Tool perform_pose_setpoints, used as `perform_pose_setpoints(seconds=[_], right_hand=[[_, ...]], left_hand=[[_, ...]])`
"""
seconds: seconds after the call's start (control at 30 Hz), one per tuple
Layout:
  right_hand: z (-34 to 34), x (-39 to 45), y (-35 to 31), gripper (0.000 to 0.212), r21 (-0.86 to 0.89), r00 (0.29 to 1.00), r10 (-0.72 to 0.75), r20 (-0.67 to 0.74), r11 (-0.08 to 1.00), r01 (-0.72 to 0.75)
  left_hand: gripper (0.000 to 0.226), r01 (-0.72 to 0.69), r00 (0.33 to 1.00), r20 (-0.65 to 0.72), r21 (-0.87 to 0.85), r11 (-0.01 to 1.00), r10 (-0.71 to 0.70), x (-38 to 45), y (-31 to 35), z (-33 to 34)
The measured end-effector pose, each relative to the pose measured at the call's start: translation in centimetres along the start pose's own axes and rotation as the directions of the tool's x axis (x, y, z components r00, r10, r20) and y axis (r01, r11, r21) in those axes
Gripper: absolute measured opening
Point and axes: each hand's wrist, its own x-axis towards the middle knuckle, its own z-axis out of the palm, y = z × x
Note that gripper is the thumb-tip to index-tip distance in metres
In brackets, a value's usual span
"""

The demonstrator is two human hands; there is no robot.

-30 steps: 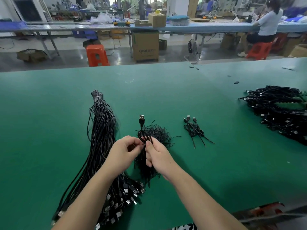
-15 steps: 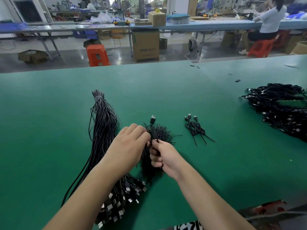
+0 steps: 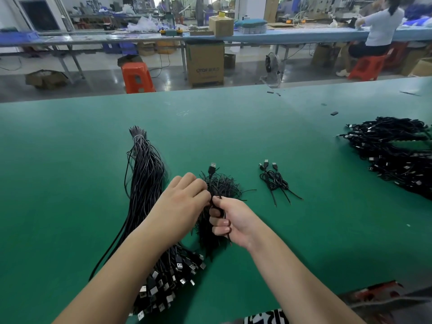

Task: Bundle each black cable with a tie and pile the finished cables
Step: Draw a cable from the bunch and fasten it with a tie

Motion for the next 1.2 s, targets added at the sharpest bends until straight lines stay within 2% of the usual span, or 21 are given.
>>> perform_pose_setpoints(seconds=[0.07,0.2,0.3,0.4,0.47,0.53,0.63,0.7,0.77,0.8,0.83,0.9,0.97,1.1,1.2], right_hand=[[0.1,-0.2,-0.2,0.029,-0.069,0.998,0.053,0.037,0.996,-0.051],[-0.2,-0.4,-0.8,0.051,-0.222,0.981,0.162,0.108,0.966,-0.135],[-0.3,-0.6,-1.2,0.033,-0.239,0.978,0.164,0.126,0.962,-0.131],[-0.3,-0.7,-0.9,0.027,-0.204,0.978,0.133,0.159,0.974,-0.099],[-0.1,-0.8,-0.5,0.028,-0.162,0.980,0.103,0.168,0.984,-0.075],[0.2,-0.8,-0.3,0.030,-0.120,0.986,0.058,0.154,0.992,-0.040],[0.6,-0.8,0.1,0.030,-0.108,0.991,-0.025,0.130,0.993,0.039],[0.8,-0.8,0.6,0.030,-0.171,0.987,-0.110,0.114,0.977,0.128],[1.0,-0.7,1.1,0.032,-0.308,0.972,-0.220,0.087,0.922,0.236],[1.0,-0.7,1.2,0.034,-0.438,0.955,-0.288,0.065,0.852,0.286],[1.0,-0.7,1.3,0.036,-0.606,0.925,-0.376,0.048,0.725,0.326],[0.9,-0.7,1.3,0.038,-0.860,0.842,-0.533,0.088,0.386,0.334],[0.7,-0.9,1.3,0.037,-0.927,0.789,-0.598,0.144,0.197,0.319],[0.6,-1.3,1.1,0.025,-0.953,0.746,-0.594,0.300,-0.154,0.261],[0.4,-1.3,0.8,0.027,-0.916,0.739,-0.558,0.376,-0.346,0.205]], left_hand=[[0.008,-0.043,0.999,-0.005,-0.007,0.999,0.043,0.1,0.0,0.1],[0.028,-0.058,0.997,0.050,-0.122,0.991,0.065,0.2,0.4,0.4],[0.023,0.032,0.995,0.094,-0.147,0.989,-0.018,0.1,0.1,0.7],[0.017,0.155,0.988,0.055,-0.184,0.971,-0.147,0.1,0.6,1.0],[0.012,0.275,0.960,0.031,-0.279,0.920,-0.277,0.3,1.2,1.0],[0.013,0.416,0.905,0.088,-0.383,0.825,-0.416,0.3,1.6,1.2],[0.010,0.520,0.836,0.106,-0.467,0.715,-0.539,0.4,2.1,1.2],[0.012,0.562,0.788,0.098,-0.515,0.647,-0.607,0.5,2.4,1.0],[0.015,0.579,0.760,0.087,-0.542,0.609,-0.645,0.6,2.6,0.7],[0.015,0.587,0.749,0.087,-0.546,0.598,-0.656,0.7,2.6,0.6],[0.014,0.595,0.740,0.090,-0.551,0.585,-0.667,0.8,2.7,0.6],[0.015,0.610,0.720,0.104,-0.566,0.555,-0.686,0.9,2.8,0.4],[0.018,0.630,0.699,0.132,-0.578,0.519,-0.702,1.0,2.8,0.4],[0.027,0.697,0.662,0.226,-0.537,0.475,-0.715,0.8,2.4,0.5],[0.026,0.747,0.628,0.328,-0.509,0.428,-0.706,0.7,1.7,0.7]])
